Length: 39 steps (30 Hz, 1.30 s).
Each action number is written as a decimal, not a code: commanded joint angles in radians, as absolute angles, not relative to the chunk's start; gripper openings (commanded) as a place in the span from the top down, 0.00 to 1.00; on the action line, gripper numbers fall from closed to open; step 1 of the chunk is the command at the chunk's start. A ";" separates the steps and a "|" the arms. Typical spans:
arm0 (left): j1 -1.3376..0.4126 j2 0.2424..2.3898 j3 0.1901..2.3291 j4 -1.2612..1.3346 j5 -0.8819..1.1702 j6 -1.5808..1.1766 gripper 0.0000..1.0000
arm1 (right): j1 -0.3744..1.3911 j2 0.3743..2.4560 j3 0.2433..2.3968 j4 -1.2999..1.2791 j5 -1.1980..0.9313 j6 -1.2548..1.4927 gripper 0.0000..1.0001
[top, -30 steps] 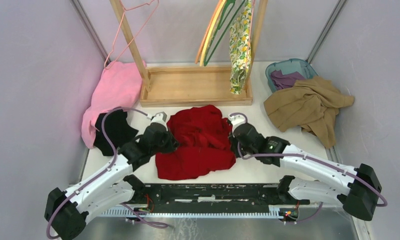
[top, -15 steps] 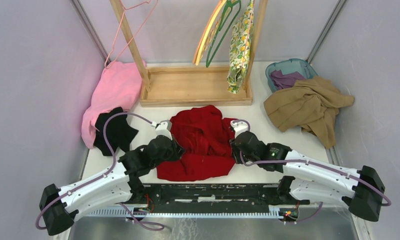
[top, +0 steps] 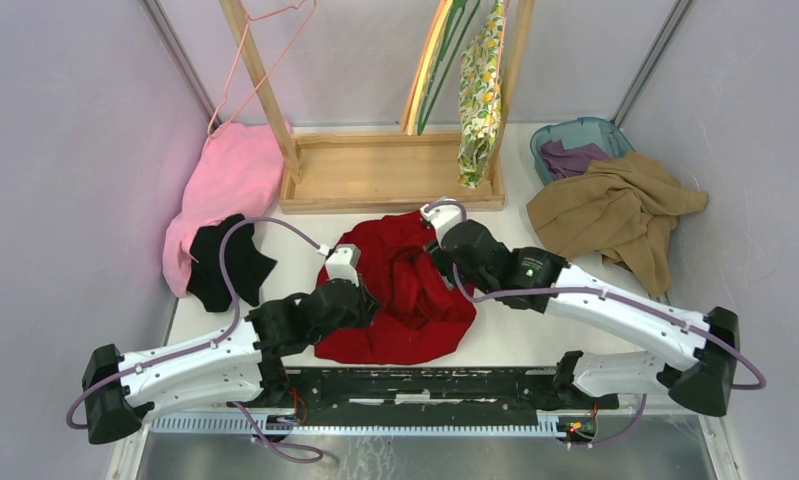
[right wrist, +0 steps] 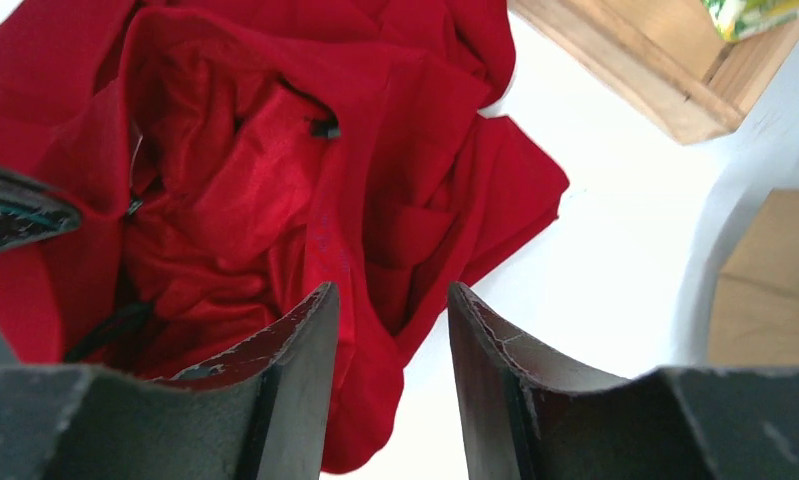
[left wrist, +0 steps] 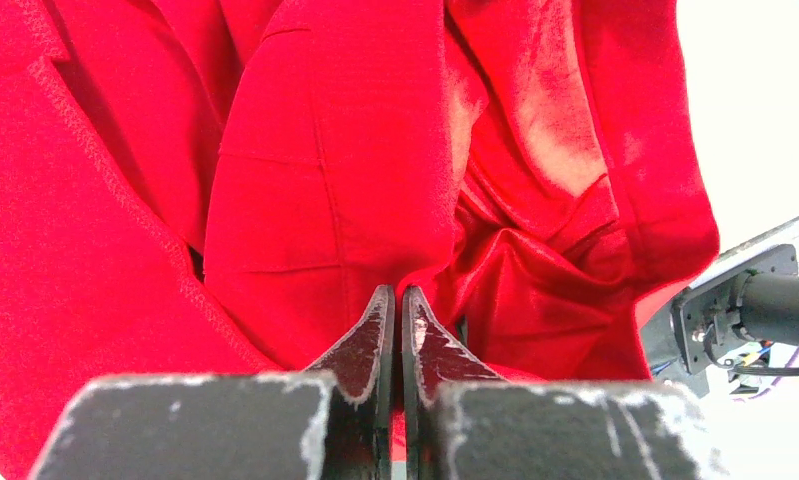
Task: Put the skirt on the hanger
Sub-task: Flatten out the skirt at the center of the board.
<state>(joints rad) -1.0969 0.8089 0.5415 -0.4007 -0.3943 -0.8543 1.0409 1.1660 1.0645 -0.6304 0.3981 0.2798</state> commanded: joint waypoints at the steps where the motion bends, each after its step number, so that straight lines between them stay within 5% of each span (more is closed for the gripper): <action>1: -1.117 0.796 0.584 -0.418 -0.453 -0.877 0.97 | 1.043 1.258 1.157 -0.569 0.453 0.146 0.50; 21: -1.141 0.829 0.584 -0.423 -0.450 -0.856 0.97 | 0.878 1.514 1.311 -0.446 0.153 0.036 0.46; 39: -1.141 0.813 0.578 -0.442 -0.460 -0.858 0.97 | 0.879 1.437 1.271 -0.450 0.083 0.021 0.43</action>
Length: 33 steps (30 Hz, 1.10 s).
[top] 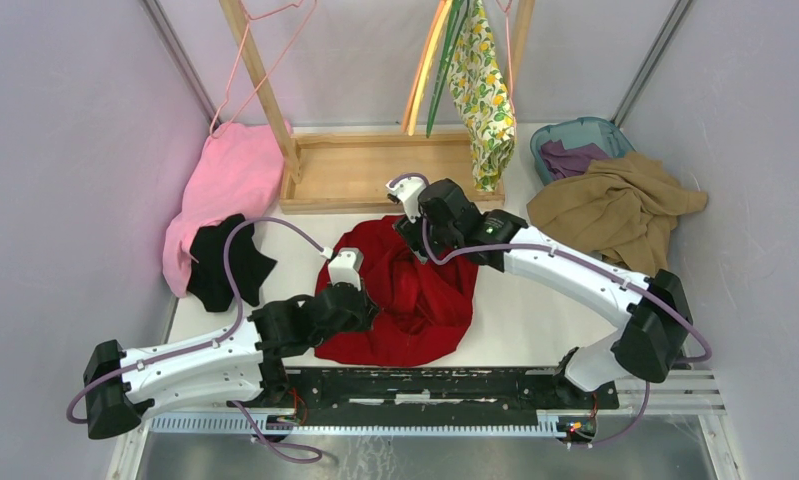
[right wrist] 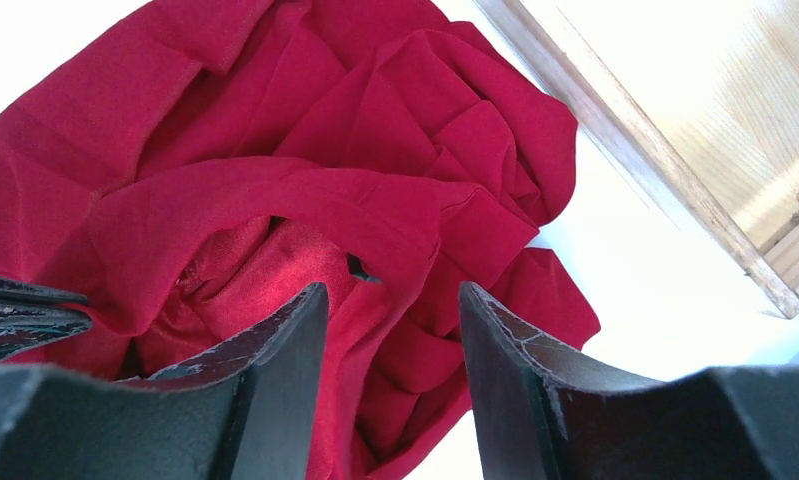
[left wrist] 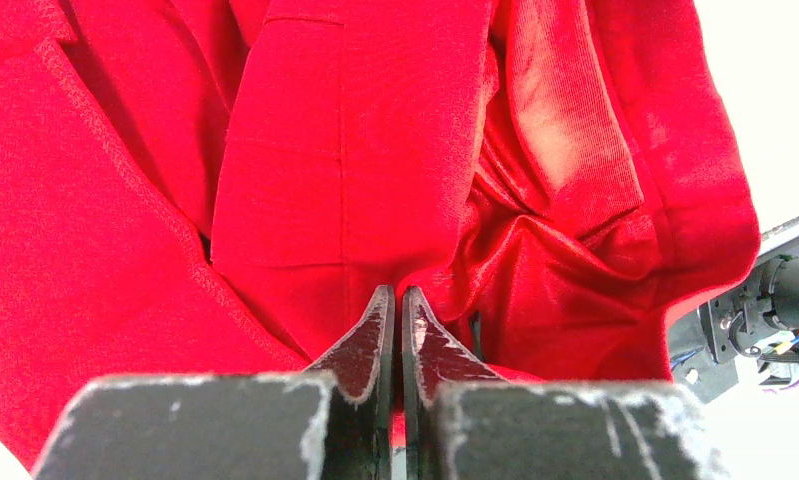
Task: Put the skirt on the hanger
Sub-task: Flatten out the skirt at the center of the board.
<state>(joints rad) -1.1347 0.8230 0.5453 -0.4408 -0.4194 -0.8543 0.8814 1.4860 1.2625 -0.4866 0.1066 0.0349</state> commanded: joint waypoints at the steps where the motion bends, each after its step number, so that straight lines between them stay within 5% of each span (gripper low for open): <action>1: -1.141 0.813 0.577 -0.441 -0.462 -0.860 0.97 | 0.878 1.429 1.268 -0.445 0.075 0.021 0.43; 18: -1.141 0.816 0.637 -0.481 -0.439 -0.860 0.97 | 0.878 1.593 1.348 -0.461 0.132 -0.017 0.46; 21: -1.143 0.827 0.670 -0.504 -0.419 -0.864 0.93 | 0.875 1.619 1.382 -0.478 0.149 -0.018 0.68; 24: -1.152 0.851 0.713 -0.528 -0.380 -0.875 0.79 | 0.874 1.620 1.381 -0.472 0.145 -0.009 0.92; 33: -1.317 0.968 0.863 -0.638 -0.449 -0.974 0.53 | 0.873 1.604 1.370 -0.463 0.131 0.003 0.98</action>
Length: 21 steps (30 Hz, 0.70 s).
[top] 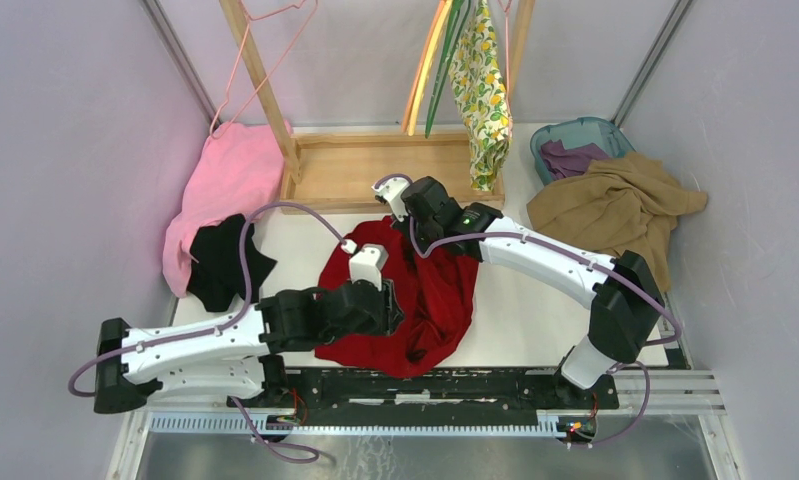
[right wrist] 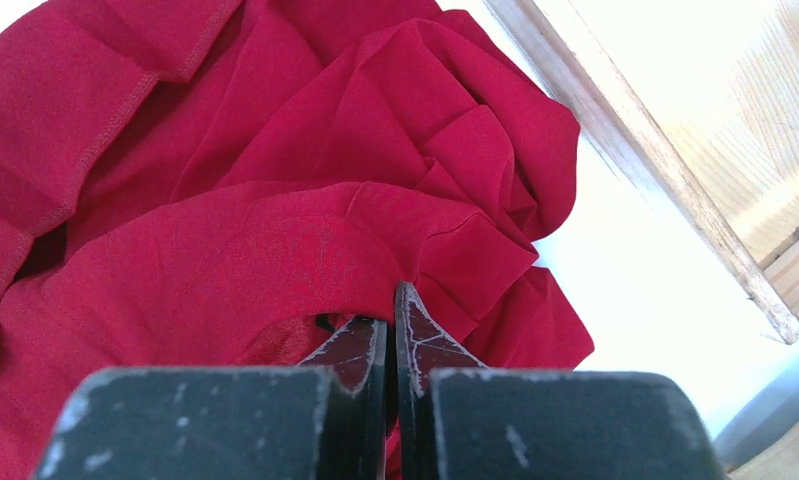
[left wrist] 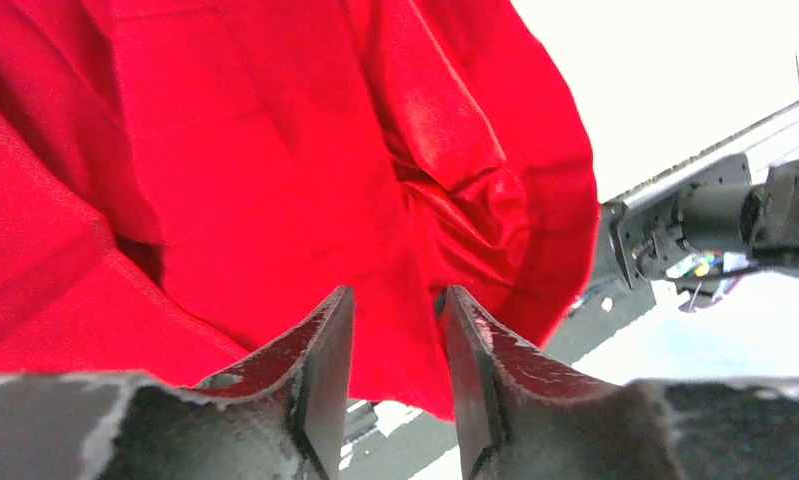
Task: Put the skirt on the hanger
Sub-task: Flatten out the skirt at the center of the board.
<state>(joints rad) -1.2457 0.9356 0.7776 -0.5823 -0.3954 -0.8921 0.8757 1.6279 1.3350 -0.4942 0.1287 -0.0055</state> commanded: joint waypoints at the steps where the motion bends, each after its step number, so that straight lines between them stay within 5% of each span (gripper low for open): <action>1: -1.340 0.977 0.876 -0.652 -0.454 -0.993 0.52 | 0.873 1.603 1.370 -0.464 0.130 0.003 0.98; 11: -1.612 1.080 0.929 -0.780 -0.530 -1.261 0.23 | 0.861 1.594 1.365 -0.457 0.108 0.014 0.99; 21: -1.627 1.109 0.907 -0.820 -0.645 -1.359 0.04 | 0.853 1.553 1.337 -0.453 0.093 0.019 0.99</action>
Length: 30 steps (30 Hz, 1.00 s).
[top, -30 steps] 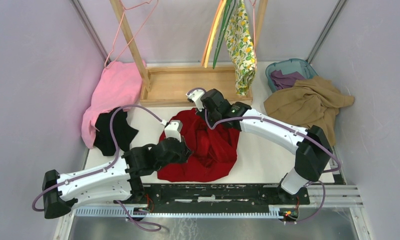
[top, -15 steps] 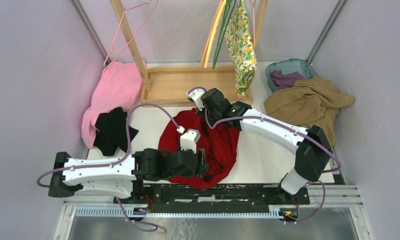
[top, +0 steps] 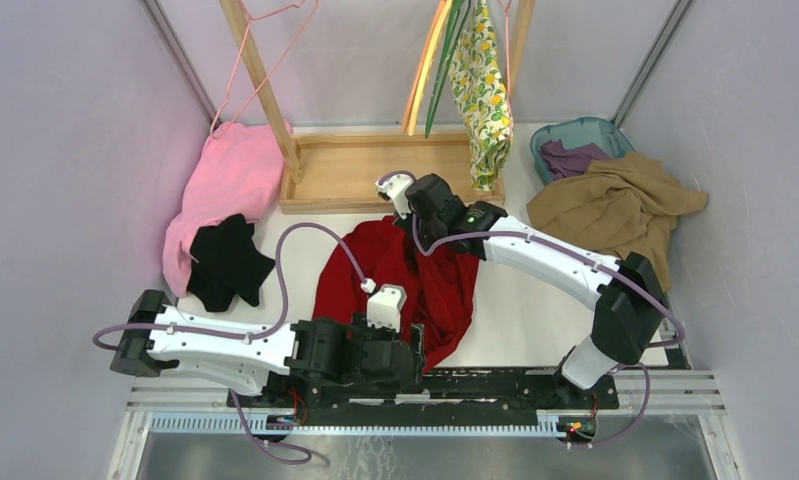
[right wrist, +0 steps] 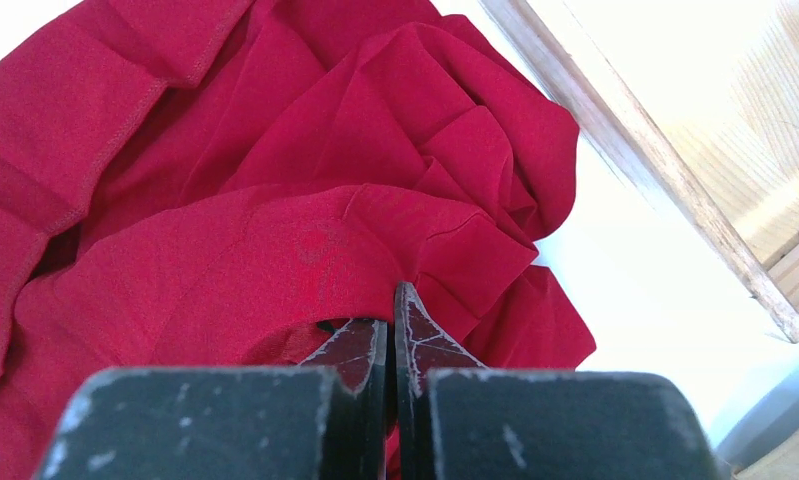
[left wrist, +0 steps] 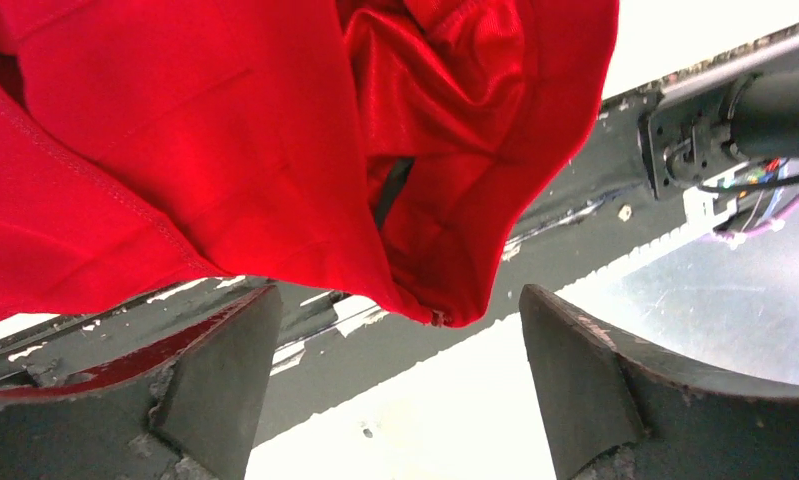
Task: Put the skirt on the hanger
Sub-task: Flatten out the skirt at the center of the board.
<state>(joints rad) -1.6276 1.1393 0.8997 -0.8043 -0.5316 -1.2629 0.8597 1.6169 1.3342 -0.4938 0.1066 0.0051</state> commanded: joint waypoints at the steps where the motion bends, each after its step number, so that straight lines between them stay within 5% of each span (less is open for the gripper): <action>1: -1.624 1.108 0.909 -0.821 -0.654 -1.360 0.04 | 0.853 1.550 1.334 -0.453 0.093 0.020 0.99; 7: -1.565 1.134 0.890 -0.738 -0.605 -1.306 0.04 | 0.851 1.532 1.326 -0.453 0.091 0.025 0.99; 11: -1.543 1.163 0.852 -0.659 -0.531 -1.284 0.13 | 0.848 1.521 1.318 -0.456 0.097 0.025 0.99; 19: -1.547 1.187 0.783 -0.574 -0.431 -1.288 0.51 | 0.835 1.507 1.305 -0.456 0.091 0.023 0.99; 23: -1.557 1.209 0.795 -0.580 -0.410 -1.278 0.96 | 0.824 1.496 1.303 -0.468 0.100 0.020 0.99; 30: -1.531 1.058 0.948 -0.843 -0.530 -1.247 0.97 | 0.779 1.410 1.358 -0.560 0.170 0.038 0.99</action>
